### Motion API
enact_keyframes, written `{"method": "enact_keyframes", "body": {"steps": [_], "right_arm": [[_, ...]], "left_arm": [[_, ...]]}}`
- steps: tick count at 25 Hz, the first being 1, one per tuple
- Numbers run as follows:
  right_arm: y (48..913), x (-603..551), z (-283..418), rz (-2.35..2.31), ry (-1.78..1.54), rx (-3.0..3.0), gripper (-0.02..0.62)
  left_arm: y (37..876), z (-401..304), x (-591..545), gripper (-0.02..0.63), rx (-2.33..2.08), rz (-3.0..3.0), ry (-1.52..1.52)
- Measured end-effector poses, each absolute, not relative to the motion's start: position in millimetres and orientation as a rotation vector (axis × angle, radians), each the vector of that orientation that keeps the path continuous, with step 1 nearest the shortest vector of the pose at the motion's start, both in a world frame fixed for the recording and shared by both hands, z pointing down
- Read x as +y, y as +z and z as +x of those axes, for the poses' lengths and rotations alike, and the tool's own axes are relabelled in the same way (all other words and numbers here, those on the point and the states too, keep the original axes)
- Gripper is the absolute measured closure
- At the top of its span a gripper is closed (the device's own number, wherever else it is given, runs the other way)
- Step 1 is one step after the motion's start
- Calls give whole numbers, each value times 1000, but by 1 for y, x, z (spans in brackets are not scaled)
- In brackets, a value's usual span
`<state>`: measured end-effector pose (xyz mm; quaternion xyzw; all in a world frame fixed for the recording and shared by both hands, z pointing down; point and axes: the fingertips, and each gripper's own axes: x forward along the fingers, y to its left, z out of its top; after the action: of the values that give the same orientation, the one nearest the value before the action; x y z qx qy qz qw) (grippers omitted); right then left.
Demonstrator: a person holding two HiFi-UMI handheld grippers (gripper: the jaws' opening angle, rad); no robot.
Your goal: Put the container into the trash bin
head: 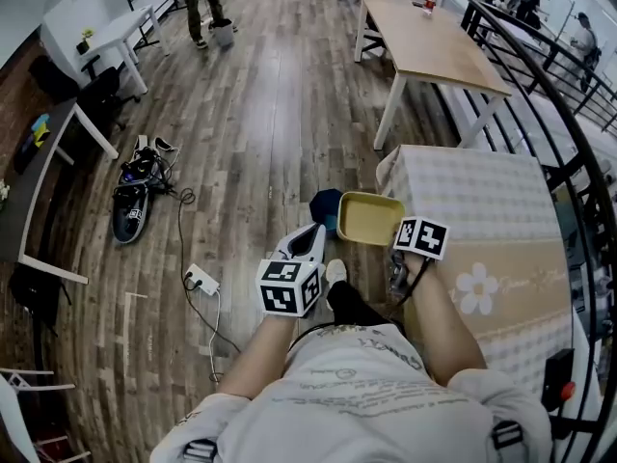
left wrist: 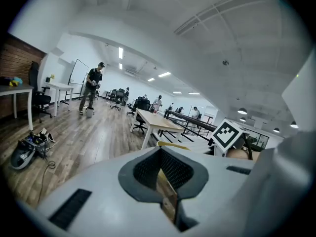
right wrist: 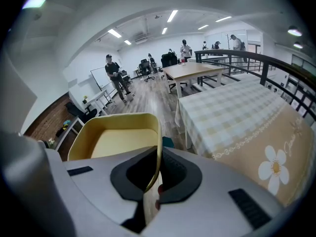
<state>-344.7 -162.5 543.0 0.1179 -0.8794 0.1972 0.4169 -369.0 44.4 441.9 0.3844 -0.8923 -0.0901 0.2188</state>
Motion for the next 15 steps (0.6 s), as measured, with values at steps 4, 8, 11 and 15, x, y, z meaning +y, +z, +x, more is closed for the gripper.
{"method": "enact_keyframes", "body": {"steps": [4, 8, 11, 15], "right_arm": [[562, -163, -376, 282, 470, -2189, 591], [582, -171, -416, 276, 446, -2170, 591], [601, -179, -451, 268, 434, -2161, 591], [635, -187, -494, 273, 373, -2146, 591]], "left_arm": [[454, -397, 44, 601, -2460, 1025, -232], [473, -435, 40, 601, -2438, 976, -219], [487, -466, 35, 601, -2421, 931, -202], [517, -508, 29, 601, -2376, 877, -167]]}}
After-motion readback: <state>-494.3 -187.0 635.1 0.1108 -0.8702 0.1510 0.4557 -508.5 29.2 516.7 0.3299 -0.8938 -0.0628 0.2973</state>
